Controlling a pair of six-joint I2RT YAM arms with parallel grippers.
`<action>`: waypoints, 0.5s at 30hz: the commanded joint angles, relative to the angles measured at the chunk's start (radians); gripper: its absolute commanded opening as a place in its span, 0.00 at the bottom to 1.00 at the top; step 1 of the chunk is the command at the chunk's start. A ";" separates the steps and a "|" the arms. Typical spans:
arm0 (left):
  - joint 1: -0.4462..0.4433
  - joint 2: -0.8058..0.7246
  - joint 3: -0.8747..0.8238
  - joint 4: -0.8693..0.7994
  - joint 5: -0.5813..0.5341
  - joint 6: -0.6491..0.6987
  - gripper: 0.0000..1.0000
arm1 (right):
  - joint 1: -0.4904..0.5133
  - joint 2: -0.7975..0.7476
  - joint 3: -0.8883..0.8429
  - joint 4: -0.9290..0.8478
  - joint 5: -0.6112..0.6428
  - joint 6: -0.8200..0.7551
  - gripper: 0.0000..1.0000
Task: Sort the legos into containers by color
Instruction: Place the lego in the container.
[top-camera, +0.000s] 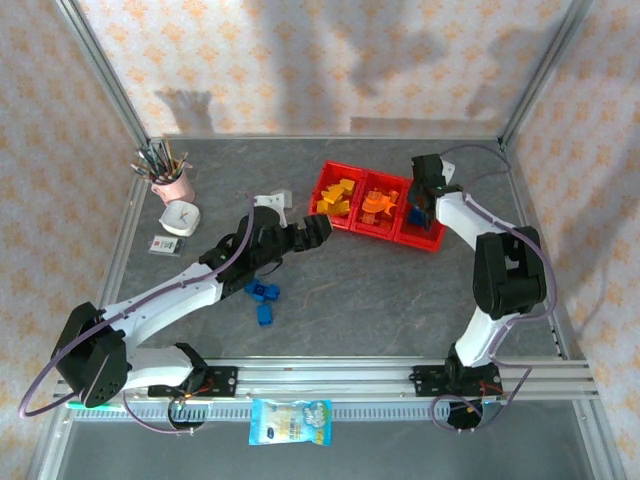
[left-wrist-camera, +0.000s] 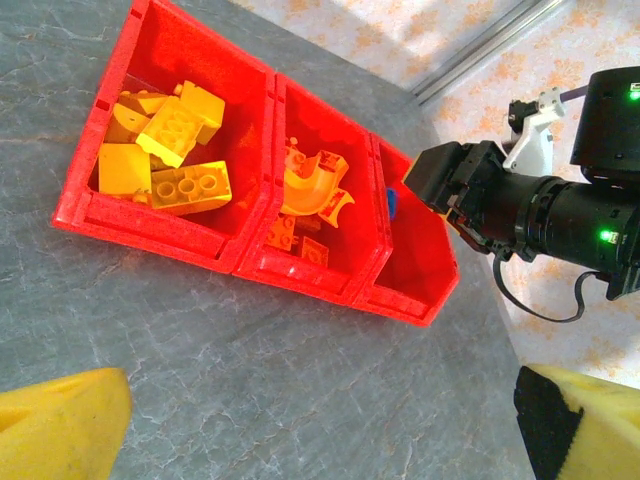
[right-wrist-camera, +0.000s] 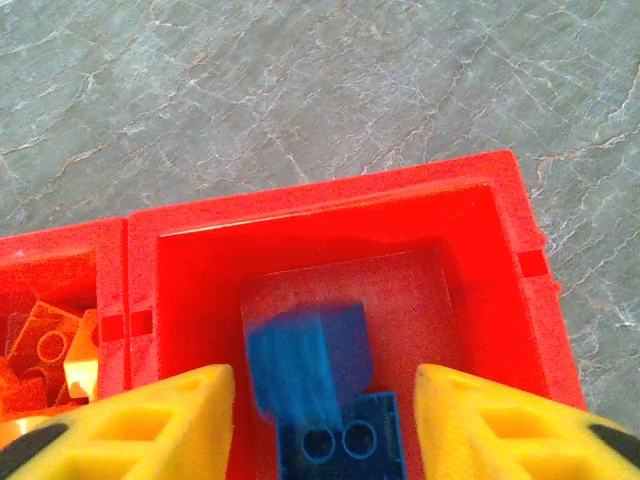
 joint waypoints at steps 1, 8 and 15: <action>-0.005 -0.006 0.028 0.010 -0.018 0.035 0.99 | -0.007 -0.053 0.010 -0.013 -0.013 -0.012 0.54; -0.005 -0.012 0.026 -0.010 -0.037 0.042 0.99 | 0.031 -0.178 -0.069 -0.010 -0.112 -0.005 0.59; -0.003 -0.058 -0.009 -0.034 -0.085 0.044 0.99 | 0.144 -0.295 -0.142 -0.032 -0.160 -0.011 0.62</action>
